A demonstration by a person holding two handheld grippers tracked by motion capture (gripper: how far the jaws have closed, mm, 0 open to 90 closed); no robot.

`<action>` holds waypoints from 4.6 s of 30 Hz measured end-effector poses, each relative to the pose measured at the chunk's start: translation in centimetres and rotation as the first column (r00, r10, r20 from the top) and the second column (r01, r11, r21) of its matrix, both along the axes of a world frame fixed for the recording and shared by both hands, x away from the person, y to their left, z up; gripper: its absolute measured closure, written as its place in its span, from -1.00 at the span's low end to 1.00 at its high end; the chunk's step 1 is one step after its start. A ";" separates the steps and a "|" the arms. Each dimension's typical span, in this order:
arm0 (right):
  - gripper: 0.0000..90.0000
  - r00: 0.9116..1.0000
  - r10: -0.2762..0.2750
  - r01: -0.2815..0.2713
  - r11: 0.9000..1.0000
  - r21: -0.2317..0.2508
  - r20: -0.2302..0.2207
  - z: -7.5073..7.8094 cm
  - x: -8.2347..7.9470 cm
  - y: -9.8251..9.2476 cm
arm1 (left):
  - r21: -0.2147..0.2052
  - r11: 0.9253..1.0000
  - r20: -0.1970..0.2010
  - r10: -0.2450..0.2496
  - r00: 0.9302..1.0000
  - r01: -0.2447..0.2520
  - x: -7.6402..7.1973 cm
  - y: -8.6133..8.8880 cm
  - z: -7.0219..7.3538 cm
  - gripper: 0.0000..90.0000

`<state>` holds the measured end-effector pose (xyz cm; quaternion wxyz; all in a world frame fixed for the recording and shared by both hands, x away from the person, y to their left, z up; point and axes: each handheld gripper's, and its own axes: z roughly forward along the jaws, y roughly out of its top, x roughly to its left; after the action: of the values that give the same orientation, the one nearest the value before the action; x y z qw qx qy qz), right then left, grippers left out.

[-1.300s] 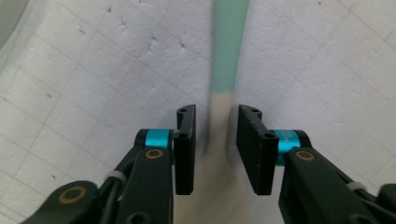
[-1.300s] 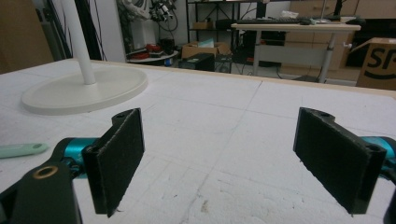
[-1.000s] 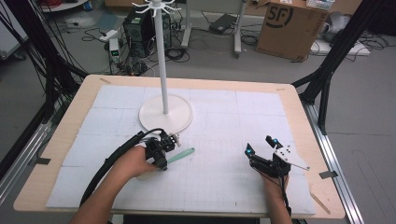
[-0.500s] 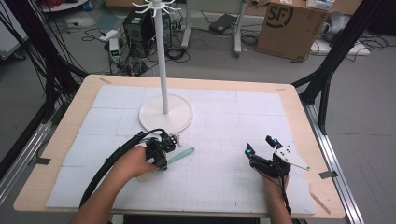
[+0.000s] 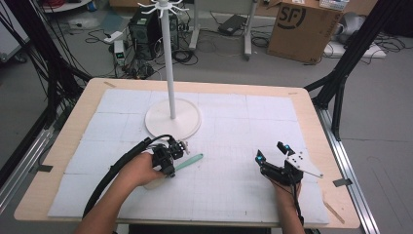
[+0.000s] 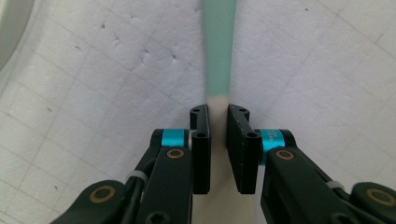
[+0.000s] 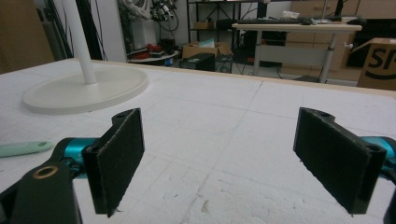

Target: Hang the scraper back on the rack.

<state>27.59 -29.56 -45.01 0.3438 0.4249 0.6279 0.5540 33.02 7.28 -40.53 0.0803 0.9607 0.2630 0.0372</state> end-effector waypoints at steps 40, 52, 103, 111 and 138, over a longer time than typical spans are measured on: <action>-0.65 1.000 0.002 -0.002 1.000 -0.001 0.001 0.0 0.0 0.0 | -0.413 0.911 0.220 0.092 0.971 0.007 -2.0 5.2 3.7 0.78; -0.65 1.000 0.001 -0.001 1.000 -0.001 0.002 0.0 0.0 0.0 | -0.533 0.845 0.325 0.148 0.934 0.051 -2.9 6.2 4.0 0.78; -0.65 1.000 -0.001 0.001 1.000 -0.003 0.007 0.0 0.0 0.1 | -0.825 0.555 0.478 0.592 0.648 0.102 -5.5 10.5 2.2 0.78; -0.65 1.000 0.001 -0.001 1.000 -0.002 0.006 0.0 0.0 0.1 | -0.835 0.543 0.484 0.653 0.583 0.085 -5.8 11.0 2.0 0.78; -0.65 1.000 0.001 -0.001 1.000 -0.006 0.007 0.0 0.0 0.1 | -0.865 0.487 0.478 0.718 0.506 0.125 -4.6 12.3 4.2 0.78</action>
<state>27.61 -29.47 -45.02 0.3468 0.4216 0.6287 0.5537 28.39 19.59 -36.34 0.6170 0.5969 0.3678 0.3574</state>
